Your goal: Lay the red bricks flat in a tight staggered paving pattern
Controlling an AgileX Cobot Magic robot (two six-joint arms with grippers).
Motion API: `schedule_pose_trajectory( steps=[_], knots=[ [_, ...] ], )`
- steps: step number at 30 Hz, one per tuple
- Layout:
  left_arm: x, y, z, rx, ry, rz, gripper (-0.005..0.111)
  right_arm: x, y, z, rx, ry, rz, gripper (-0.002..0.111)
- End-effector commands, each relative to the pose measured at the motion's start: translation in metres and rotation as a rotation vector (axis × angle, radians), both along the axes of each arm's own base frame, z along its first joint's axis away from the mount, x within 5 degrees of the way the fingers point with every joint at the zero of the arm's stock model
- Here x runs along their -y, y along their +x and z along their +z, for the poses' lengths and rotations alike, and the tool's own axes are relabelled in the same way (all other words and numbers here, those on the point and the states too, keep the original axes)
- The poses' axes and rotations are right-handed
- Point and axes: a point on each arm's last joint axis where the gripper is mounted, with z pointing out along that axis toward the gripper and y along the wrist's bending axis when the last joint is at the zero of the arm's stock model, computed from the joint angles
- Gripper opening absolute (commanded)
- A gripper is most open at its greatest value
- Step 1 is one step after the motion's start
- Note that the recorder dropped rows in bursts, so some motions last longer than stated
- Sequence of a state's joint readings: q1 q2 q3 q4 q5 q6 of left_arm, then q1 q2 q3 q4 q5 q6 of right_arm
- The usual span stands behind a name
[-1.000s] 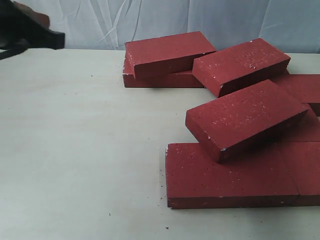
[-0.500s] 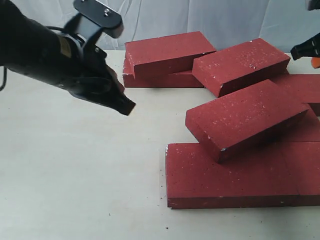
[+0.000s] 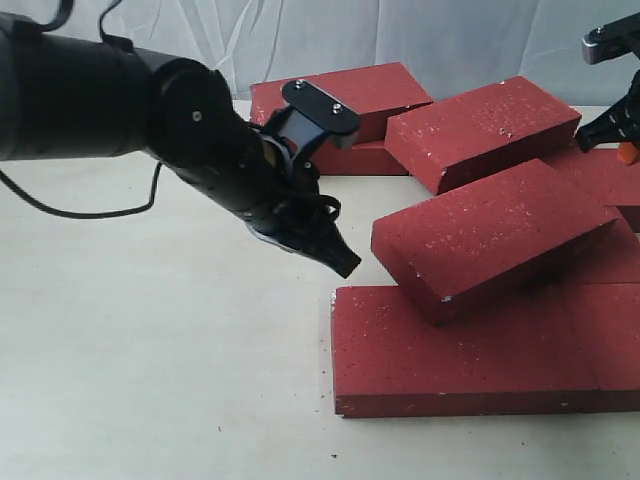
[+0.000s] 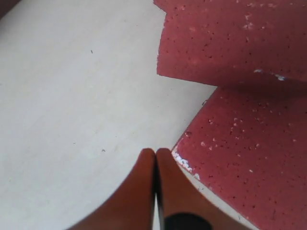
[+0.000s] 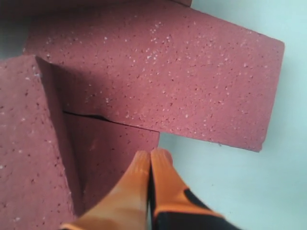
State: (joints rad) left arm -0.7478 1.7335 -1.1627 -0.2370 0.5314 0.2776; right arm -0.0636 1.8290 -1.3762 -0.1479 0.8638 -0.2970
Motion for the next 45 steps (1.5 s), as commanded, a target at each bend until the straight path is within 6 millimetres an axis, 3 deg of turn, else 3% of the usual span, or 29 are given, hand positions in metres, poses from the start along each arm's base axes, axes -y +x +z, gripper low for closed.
schedule_pose_trajectory(
  steps=[1,13,25,30,33,41,45],
  knots=[
    [0.022,0.002,-0.010,-0.043,-0.019,-0.040,0.000,0.002,0.003,-0.008,-0.030,-0.009,0.016,-0.001],
    [0.056,0.008,-0.030,-0.066,-0.028,-0.093,0.000,0.002,0.011,-0.041,-0.108,-0.006,0.076,-0.001],
    [0.069,0.017,-0.046,-0.089,-0.031,-0.085,0.000,-0.006,0.011,-0.045,-0.123,0.077,0.116,-0.001],
    [0.070,0.020,-0.043,-0.056,-0.042,-0.083,0.000,-0.006,0.010,-0.045,-0.131,0.077,0.119,-0.001],
    [0.067,0.018,-0.033,-0.033,-0.037,-0.101,0.000,-0.007,0.008,-0.037,-0.122,0.077,0.118,-0.001],
    [0.057,0.009,0.019,0.054,-0.094,-0.120,0.000,-0.023,-0.009,0.021,0.020,0.249,0.085,-0.001],
    [0.045,0.006,0.039,0.051,-0.100,-0.116,0.000,-0.025,-0.018,0.041,0.056,0.257,0.100,-0.001]
  ],
)
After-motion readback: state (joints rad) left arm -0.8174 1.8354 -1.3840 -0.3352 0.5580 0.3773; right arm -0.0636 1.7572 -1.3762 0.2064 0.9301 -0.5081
